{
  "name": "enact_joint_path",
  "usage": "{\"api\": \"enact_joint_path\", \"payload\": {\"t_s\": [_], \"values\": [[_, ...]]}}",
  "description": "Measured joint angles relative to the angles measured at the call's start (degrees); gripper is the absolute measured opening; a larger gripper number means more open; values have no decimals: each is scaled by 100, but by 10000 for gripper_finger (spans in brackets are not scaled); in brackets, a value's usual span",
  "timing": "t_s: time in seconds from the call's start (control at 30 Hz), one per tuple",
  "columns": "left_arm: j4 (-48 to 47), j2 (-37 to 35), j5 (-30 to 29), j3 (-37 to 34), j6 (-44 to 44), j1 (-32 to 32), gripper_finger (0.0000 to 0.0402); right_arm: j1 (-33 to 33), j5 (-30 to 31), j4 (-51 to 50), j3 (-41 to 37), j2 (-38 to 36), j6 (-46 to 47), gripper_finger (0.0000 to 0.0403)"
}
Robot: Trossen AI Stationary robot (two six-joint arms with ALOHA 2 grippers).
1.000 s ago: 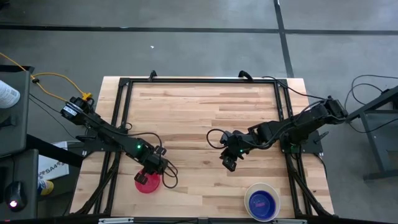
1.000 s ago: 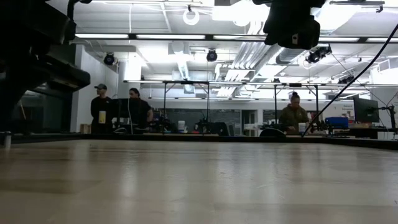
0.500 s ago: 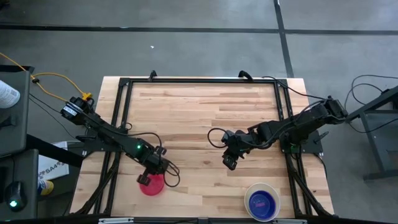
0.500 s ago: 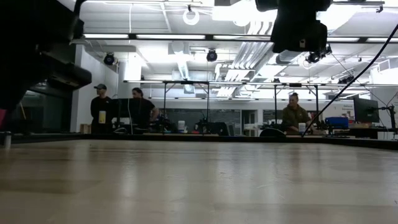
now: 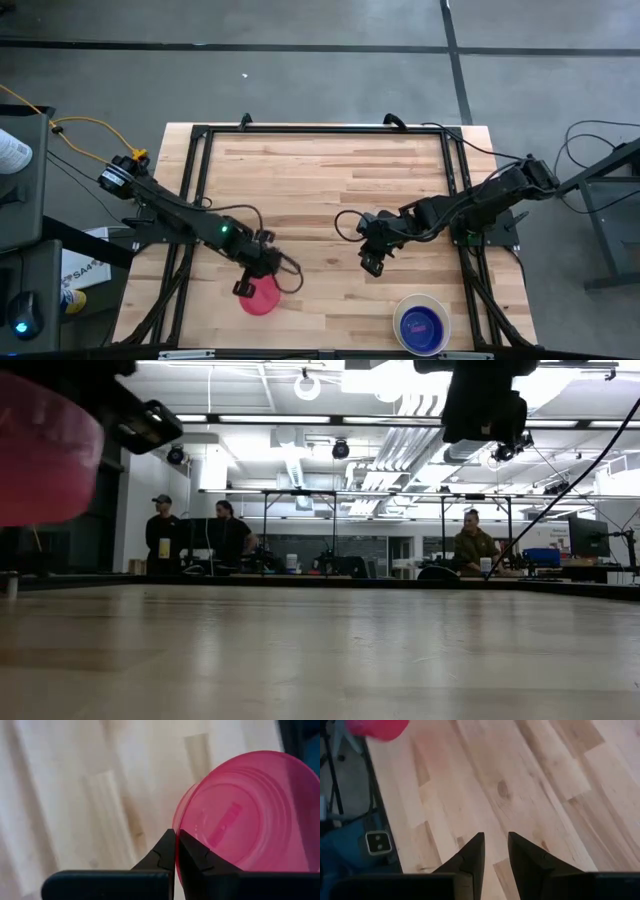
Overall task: Nest bowls inside each other
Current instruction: Stack the red bowl on the purple bowl
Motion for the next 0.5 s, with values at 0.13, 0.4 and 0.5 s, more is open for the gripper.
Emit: {"api": "enact_joint_path", "payload": {"t_s": [0.13,0.4,0.5], "values": [[-127,0,27,148,-29,374,1,164,-23,93,0,0,-338,78],[180,0,522,179,57,1134,1,484,-383,294,0,1,-1012,78],[385,98,846,190,178,1319,1,528,-597,435,0,0,-1272,78]]}}
